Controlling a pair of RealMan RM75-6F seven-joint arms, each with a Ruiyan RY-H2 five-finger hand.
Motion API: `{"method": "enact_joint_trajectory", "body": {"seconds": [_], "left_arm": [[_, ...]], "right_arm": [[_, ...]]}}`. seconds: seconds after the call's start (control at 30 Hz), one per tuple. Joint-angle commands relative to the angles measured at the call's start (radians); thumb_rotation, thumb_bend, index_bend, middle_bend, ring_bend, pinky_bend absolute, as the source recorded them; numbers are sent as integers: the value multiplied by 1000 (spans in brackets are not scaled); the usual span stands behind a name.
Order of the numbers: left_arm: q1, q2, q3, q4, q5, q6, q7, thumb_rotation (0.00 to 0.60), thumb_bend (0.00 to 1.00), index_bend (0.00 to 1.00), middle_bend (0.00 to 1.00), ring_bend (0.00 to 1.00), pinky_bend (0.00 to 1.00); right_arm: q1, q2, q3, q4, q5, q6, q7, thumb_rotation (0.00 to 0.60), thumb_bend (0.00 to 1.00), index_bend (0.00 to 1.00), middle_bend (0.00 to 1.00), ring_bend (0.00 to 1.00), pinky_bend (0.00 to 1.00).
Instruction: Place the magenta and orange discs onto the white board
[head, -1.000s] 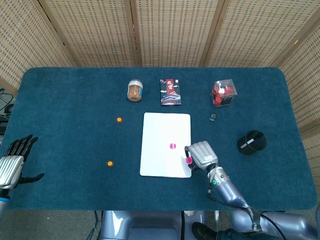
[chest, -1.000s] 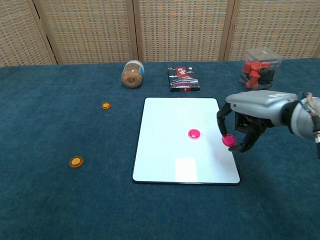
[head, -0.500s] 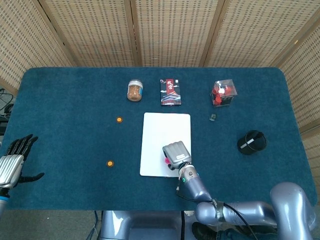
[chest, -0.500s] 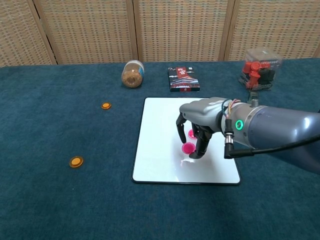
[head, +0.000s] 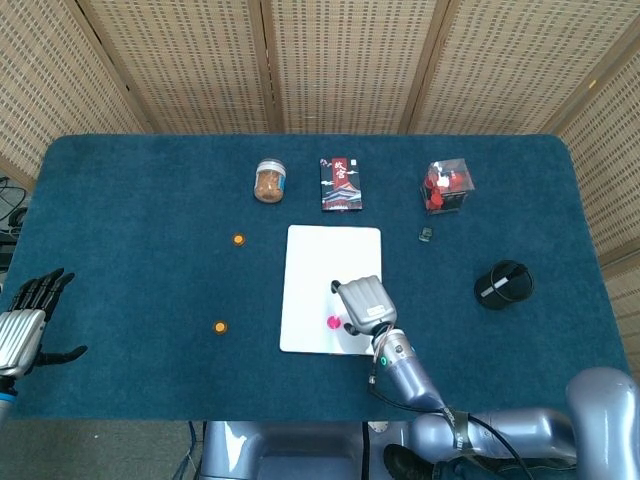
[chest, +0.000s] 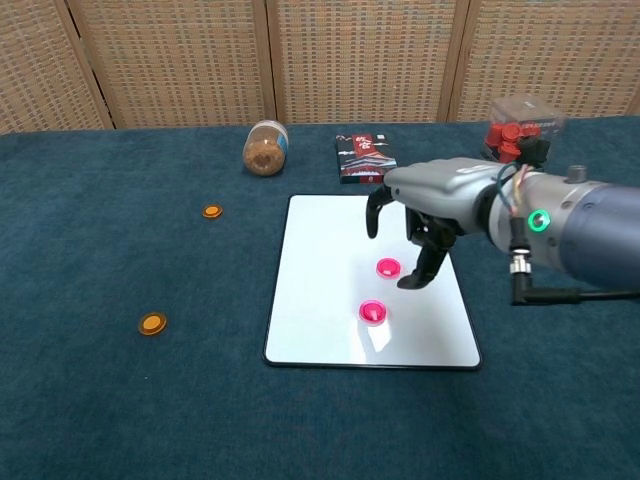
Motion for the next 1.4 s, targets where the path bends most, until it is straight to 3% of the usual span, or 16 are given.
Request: {"method": "enact_joint_trajectory", "body": {"seconds": [0.03,0.1,0.17,0.2,0.27,0.33,0.4,0.43,0.47,0.57,1.1,1.3,1.37,1.4], "left_arm": [[1,0,1,0,3,2,-1,600,0,0,0,0,0],[5,-4,1,4,26,28,-8,600,0,0,0,0,0],[11,-11,4,12,41,45,-11,600,0,0,0,0,0],[13,-13,6,14,46,50,-11,600,0,0,0,0,0],[16,-16,8,16,54,58,-8,600,0,0,0,0,0],[18,-18,9,16,56,65,-3,600,0,0,0,0,0],[20,-22,10,16,59,69,3,600,0,0,0,0,0],[20,-23,11,15,61,71,7,600,0,0,0,0,0],[20,-26,12,17,66,74,13,600,0,0,0,0,0],[17,-42,14,28,86,83,39,600,0,0,0,0,0],[-64,-146,47,179,293,104,117,600,0,0,0,0,0],[-166,-196,46,289,364,38,71,600,0,0,3,0,0],[-190,-218,43,337,395,59,52,600,0,0,108,46,21],[-201,-230,41,360,407,67,46,600,0,0,229,123,66]], "right_arm": [[-121,116,-85,-58,-283,87,184,600,260,342,920,999,1000],[-240,198,-173,-19,-546,218,389,600,259,352,883,977,1000],[-299,231,-231,70,-710,288,550,600,249,355,816,905,1000],[-329,243,-250,122,-766,335,613,600,223,355,754,837,998],[-393,252,-277,240,-847,431,710,600,132,345,612,680,903],[-434,255,-291,310,-870,470,761,600,27,286,404,421,636],[-473,265,-310,371,-879,479,811,600,0,187,193,156,354],[-485,272,-319,393,-882,475,832,600,0,126,91,56,209],[-500,277,-327,420,-888,473,857,600,0,92,43,17,130],[-541,269,-328,500,-893,486,907,600,0,30,0,0,2],[-647,278,-258,548,-874,502,1045,600,0,0,0,0,0],[-667,290,-243,545,-906,517,1061,600,0,0,0,0,0],[-672,293,-239,541,-912,515,1056,600,0,0,0,0,0],[-673,294,-237,537,-916,514,1057,600,0,0,0,0,0]]}}
